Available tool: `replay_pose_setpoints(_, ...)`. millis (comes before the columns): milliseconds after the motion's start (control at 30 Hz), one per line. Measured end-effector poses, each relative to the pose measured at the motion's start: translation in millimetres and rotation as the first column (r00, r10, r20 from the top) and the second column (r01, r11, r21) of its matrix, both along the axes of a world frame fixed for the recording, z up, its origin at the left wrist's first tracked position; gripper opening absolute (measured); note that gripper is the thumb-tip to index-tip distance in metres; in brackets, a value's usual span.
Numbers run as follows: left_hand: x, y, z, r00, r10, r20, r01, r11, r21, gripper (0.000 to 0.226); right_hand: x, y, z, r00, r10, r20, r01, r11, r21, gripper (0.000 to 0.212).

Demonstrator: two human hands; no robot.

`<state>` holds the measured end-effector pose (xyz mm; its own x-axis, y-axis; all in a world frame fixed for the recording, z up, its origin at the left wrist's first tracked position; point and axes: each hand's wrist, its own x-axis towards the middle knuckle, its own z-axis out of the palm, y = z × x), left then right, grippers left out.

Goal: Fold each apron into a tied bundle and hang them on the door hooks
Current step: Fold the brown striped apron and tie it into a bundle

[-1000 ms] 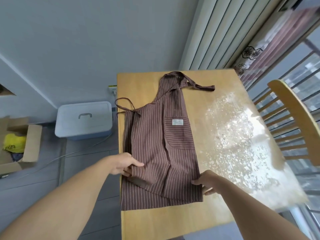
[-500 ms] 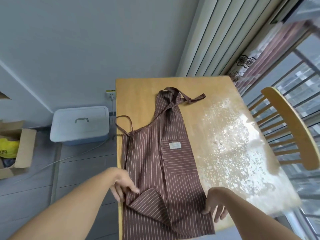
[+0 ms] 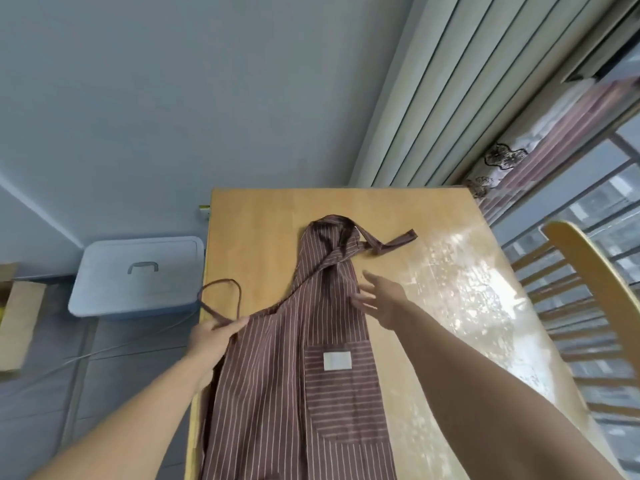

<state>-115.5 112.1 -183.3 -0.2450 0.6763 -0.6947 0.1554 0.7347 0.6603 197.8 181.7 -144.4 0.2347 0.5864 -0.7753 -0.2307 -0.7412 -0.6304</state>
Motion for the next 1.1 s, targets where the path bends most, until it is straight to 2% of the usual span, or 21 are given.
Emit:
replay_pose_setpoints(67,-9.5,1.5,-16.0,0.992,-0.057,-0.115,0.058,0.998,0.006,0.021,8.1,41.6,-9.8,0.988,-0.114,-0.1,0.116,0.993,0.012,0.03)
replay_pose_setpoints(133,-20.1,2.2,-28.8,0.967,-0.109,-0.23,0.108,0.994,-0.019,0.027,12.5,74.6,-19.9,0.981,-0.145,-0.127,0.144,0.989,-0.017,0.035)
replay_pose_setpoints(167,-24.0,3.6,-29.7,0.958,-0.134,-0.255,0.13,0.991,-0.035,0.026,12.4,86.3,-23.1,0.979,-0.135,-0.15,0.133,0.991,-0.025,0.037)
replay_pose_setpoints(233,-28.1,8.9,-32.1,0.944,-0.177,-0.277,0.163,0.984,-0.072,0.019,8.2,105.6,-26.0,0.976,-0.156,-0.152,0.154,0.988,-0.028,0.028)
replay_pose_setpoints(300,-29.4,13.5,-32.8,0.927,-0.243,-0.285,0.22,0.969,-0.111,0.014,2.8,125.0,-25.5,0.974,-0.226,-0.014,0.226,0.974,0.006,0.02)
replay_pose_setpoints(367,-29.5,18.2,-33.8,0.92,-0.276,-0.278,0.246,0.96,-0.136,0.018,-7.6,147.4,-21.5,0.957,-0.244,0.158,0.225,0.966,0.128,0.018)
replay_pose_setpoints(467,-30.4,22.6,-35.4,0.915,-0.296,-0.274,0.26,0.952,-0.159,0.018,-37.3,171.1,-10.0,0.972,-0.121,0.202,0.066,0.963,0.262,0.007)
replay_pose_setpoints(533,-28.5,23.3,-32.9,0.913,-0.3,-0.276,0.263,0.951,-0.164,0.012,-59.8,182.1,-2.3,0.977,0.099,0.187,-0.156,0.936,0.316,0.006)
replay_pose_setpoints(567,-28.2,22.2,-32.7,0.916,-0.29,-0.279,0.255,0.955,-0.154,0.008,-70.7,186.0,-1.2,0.957,0.234,0.172,-0.28,0.898,0.339,0.013)
replay_pose_setpoints(633,-27.0,20.1,-31.3,0.921,-0.26,-0.291,0.231,0.964,-0.13,0.005,-83.3,188.6,-2.9,0.848,0.473,0.239,-0.529,0.78,0.334,0.039)
replay_pose_setpoints(700,-26.1,17.3,-29.2,0.922,-0.224,-0.316,0.2,0.974,-0.107,0.015,-85.1,178.7,-8.6,0.608,0.612,0.505,-0.777,0.589,0.221,0.055)
replay_pose_setpoints(767,-24.0,11.7,-25.9,0.927,-0.166,-0.337,0.148,0.986,-0.077,0.029,-77.4,153.9,-19.6,0.362,0.594,0.718,-0.874,0.483,0.04,0.058)
replay_pose_setpoints(833,-20.1,3.2,-20.6,0.939,-0.091,-0.331,0.084,0.996,-0.036,0.038,-64.2,118.7,-45.4,0.146,0.529,0.836,-0.895,0.431,-0.117,0.059)
replay_pose_setpoints(867,-15.8,-2.6,-16.6,0.941,-0.05,-0.334,0.051,0.999,-0.008,0.04,-58.1,96.0,-56.8,0.073,0.482,0.873,-0.895,0.419,-0.156,0.059)
replay_pose_setpoints(1000,-5.4,-32.1,-9.6,0.937,0.061,-0.343,-0.045,0.997,0.055,0.045,-42.6,5.2,-82.6,-0.018,0.345,0.939,-0.901,0.402,-0.164,0.051)
replay_pose_setpoints(1100,-5.1,-63.8,-18.3,0.954,-0.056,-0.294,0.052,0.998,-0.023,0.053,-43.2,-57.7,-83.2,0.012,0.297,0.955,-0.852,0.503,-0.146,0.045)
